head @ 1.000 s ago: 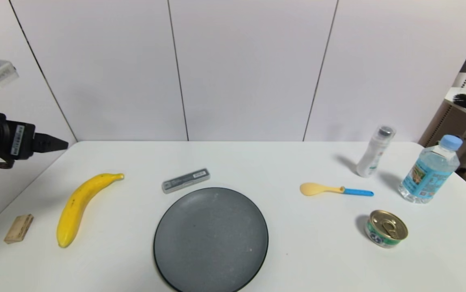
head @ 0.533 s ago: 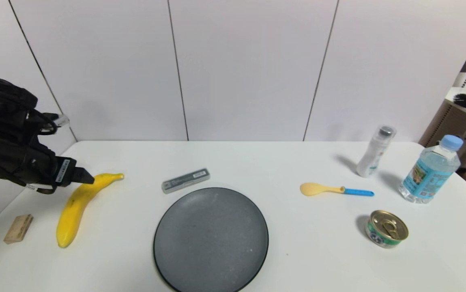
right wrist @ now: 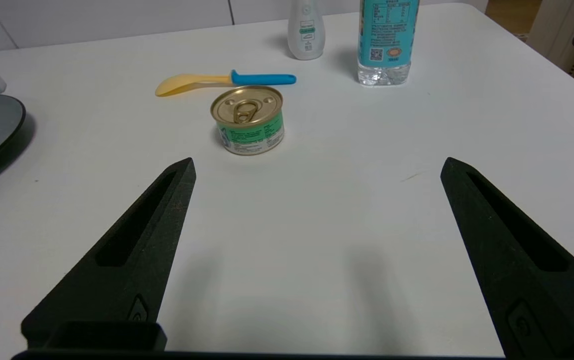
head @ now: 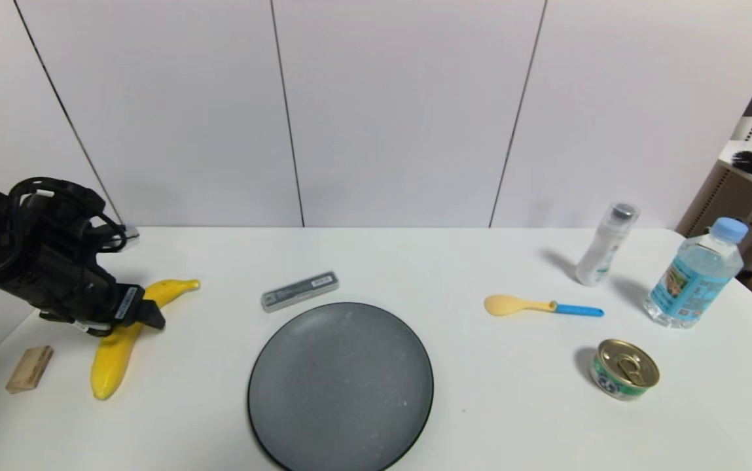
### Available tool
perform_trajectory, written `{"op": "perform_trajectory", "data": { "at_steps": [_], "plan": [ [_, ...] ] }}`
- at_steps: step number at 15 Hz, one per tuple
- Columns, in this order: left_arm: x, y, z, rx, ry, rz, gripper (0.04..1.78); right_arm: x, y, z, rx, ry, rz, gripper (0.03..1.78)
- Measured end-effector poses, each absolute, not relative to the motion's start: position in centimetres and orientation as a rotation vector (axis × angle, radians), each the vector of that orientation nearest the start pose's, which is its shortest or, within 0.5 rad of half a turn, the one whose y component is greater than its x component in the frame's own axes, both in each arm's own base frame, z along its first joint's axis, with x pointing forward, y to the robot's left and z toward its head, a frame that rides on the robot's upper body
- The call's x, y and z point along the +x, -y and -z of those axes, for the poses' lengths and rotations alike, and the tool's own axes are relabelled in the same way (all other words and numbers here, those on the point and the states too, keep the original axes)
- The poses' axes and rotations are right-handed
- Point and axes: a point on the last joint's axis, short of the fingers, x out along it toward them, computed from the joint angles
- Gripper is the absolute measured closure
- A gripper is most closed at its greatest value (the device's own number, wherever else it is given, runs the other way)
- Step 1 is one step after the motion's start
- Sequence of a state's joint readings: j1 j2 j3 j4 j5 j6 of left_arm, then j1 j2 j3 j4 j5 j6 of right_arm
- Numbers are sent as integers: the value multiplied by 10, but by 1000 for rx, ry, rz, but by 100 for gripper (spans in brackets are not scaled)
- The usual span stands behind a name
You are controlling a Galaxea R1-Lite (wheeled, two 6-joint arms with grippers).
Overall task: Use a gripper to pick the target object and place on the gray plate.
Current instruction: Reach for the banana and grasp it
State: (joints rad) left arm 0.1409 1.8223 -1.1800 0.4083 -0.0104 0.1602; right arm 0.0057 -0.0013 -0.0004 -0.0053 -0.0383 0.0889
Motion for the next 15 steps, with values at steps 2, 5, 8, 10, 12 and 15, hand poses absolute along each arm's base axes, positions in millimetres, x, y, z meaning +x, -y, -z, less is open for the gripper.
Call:
{"op": "perform_trajectory", "data": {
  "at_steps": [2, 5, 8, 10, 12, 15],
  "plan": [
    [315, -44, -150, 64, -1073, -32, 13, -23, 1, -76, 89, 8, 32, 11],
    [321, -45, -144, 62, -1085, -28, 13, -23, 1, -76, 89, 8, 32, 11],
    [325, -44, -142, 68, -1088, -26, 16, -23, 1, -76, 89, 8, 32, 11],
    [327, -43, -141, 69, -1092, -24, 48, -23, 1, -76, 88, 9, 32, 11],
    [327, -43, -140, 69, -1094, -23, 73, -23, 1, -76, 88, 9, 33, 11],
    [326, -44, -141, 71, -1093, -20, 100, -23, 1, -76, 89, 9, 33, 11]
  ]
}}
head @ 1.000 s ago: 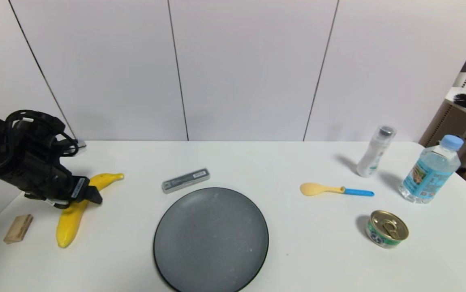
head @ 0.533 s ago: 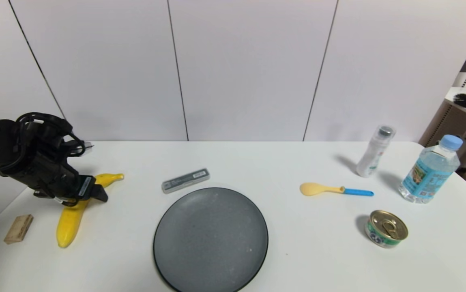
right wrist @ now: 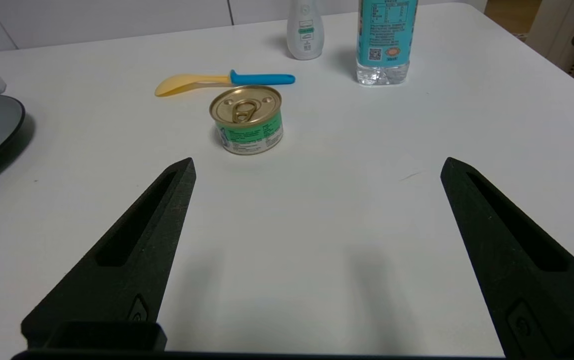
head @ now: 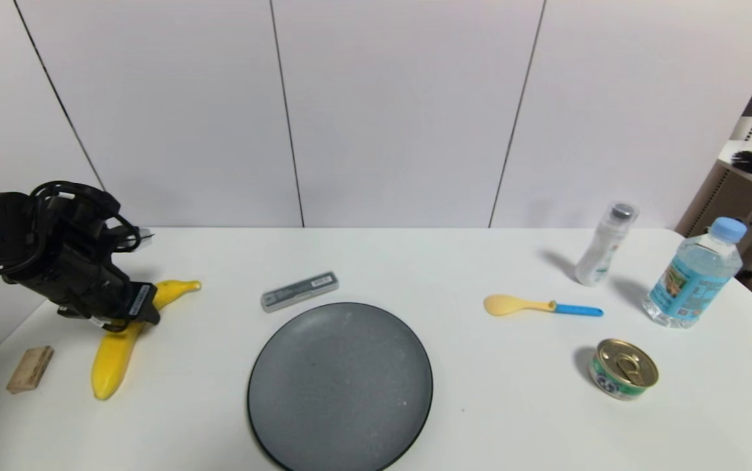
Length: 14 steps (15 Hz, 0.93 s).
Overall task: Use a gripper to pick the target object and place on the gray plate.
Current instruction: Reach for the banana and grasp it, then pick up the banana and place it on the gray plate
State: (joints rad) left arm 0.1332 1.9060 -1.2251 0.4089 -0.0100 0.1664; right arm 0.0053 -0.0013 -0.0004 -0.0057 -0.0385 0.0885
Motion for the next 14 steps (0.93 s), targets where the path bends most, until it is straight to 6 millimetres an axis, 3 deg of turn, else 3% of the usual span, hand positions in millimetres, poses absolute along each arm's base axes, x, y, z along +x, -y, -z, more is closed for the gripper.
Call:
{"op": "perform_trajectory", "data": {
  "at_steps": [2, 8, 11, 14],
  "plan": [
    [326, -44, -141, 71, -1094, -23, 128, -23, 1, -76, 89, 8, 32, 11],
    [324, -45, -151, 77, -1067, -26, 128, -23, 1, -76, 89, 8, 32, 11],
    [313, -33, -182, 103, -991, 4, 128, -23, 1, -76, 88, 9, 33, 11],
    [295, 3, -223, 144, -880, 129, 128, -23, 1, -76, 89, 9, 33, 11]
  ]
}}
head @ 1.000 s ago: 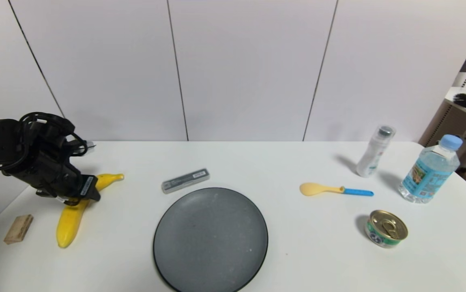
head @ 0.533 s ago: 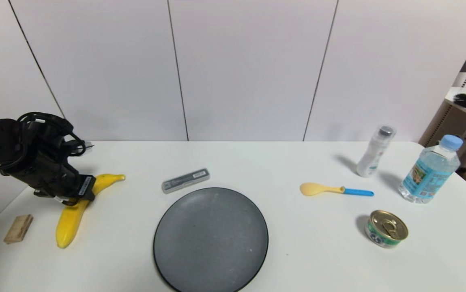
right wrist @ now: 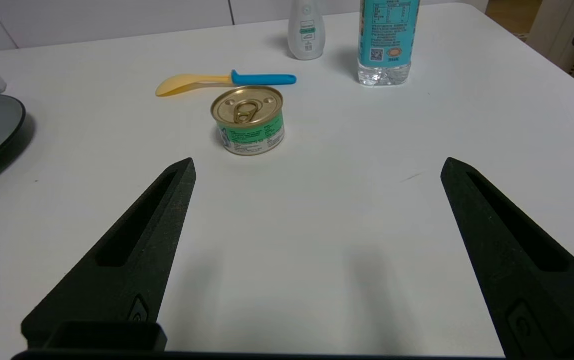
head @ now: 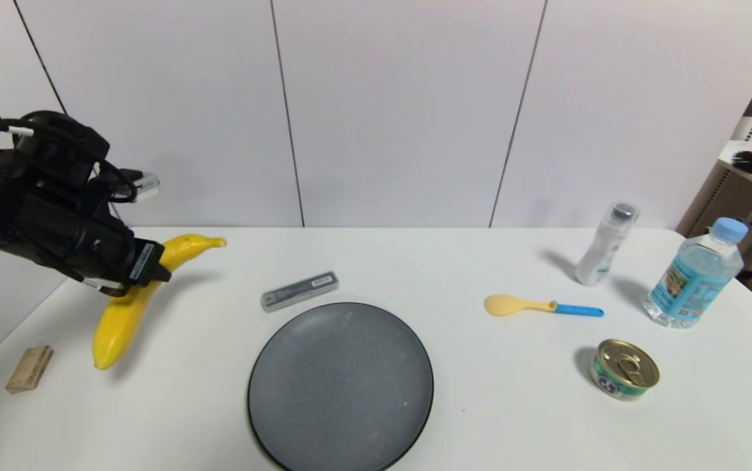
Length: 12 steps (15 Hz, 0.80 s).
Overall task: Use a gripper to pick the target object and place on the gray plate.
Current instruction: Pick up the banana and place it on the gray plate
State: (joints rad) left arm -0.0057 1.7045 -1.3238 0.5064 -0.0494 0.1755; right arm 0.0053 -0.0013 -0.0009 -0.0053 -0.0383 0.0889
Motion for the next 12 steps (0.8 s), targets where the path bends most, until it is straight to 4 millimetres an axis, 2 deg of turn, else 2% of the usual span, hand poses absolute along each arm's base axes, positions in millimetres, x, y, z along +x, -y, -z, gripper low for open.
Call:
{"op": "perform_trajectory", "data": {
  "at_steps": [3, 6, 9, 12],
  "plan": [
    [277, 48, -249, 171, -766, 385, 128, -23, 1, -76, 89, 9, 33, 11],
    [259, 98, -258, 244, -696, 640, 128, -23, 1, -76, 88, 8, 32, 11],
    [250, 145, -249, 311, -681, 809, 128, -23, 1, -76, 89, 8, 32, 11],
    [255, 181, -228, 356, -689, 901, 128, -23, 1, -76, 88, 8, 33, 11]
  ]
}}
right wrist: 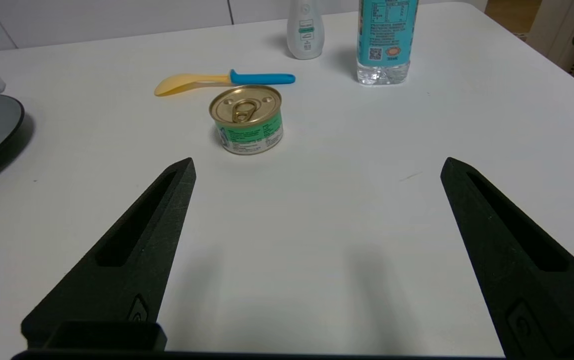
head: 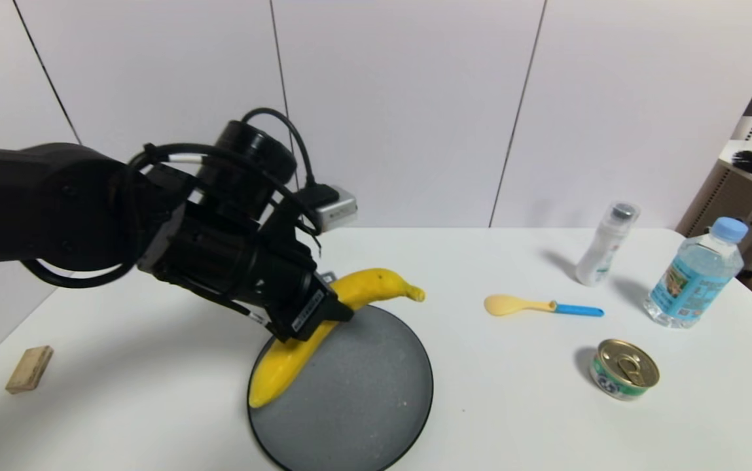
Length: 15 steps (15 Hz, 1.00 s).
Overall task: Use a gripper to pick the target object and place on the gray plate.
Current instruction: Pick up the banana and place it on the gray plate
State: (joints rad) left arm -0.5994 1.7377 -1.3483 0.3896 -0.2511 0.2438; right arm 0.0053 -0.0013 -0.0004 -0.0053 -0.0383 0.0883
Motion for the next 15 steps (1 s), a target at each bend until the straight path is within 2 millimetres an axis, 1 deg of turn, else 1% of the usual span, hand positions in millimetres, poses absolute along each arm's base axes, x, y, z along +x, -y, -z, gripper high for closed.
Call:
{"op": "perform_trajectory", "data": {
  "at_steps": [2, 3, 4, 6, 10, 12, 14, 15],
  "plan": [
    [256, 198, -210, 379, -743, 941, 128, -23, 1, -76, 88, 8, 32, 11],
    [256, 204, -201, 394, -769, 955, 124, -23, 1, -76, 88, 8, 33, 11],
    [257, 208, -195, 402, -785, 964, 110, -23, 1, -76, 89, 9, 33, 11],
    [258, 212, -190, 406, -799, 969, 89, -23, 1, -76, 89, 8, 32, 11],
    [259, 212, -189, 418, -797, 954, 58, -23, 1, -76, 89, 8, 33, 11],
    [257, 210, -202, 419, -737, 932, 47, -23, 1, -76, 89, 8, 32, 11],
    [250, 200, -230, 429, -635, 848, 39, -23, 1, -76, 89, 9, 32, 11],
    [245, 191, -245, 430, -583, 792, 36, -23, 1, -76, 88, 8, 32, 11]
  ]
}}
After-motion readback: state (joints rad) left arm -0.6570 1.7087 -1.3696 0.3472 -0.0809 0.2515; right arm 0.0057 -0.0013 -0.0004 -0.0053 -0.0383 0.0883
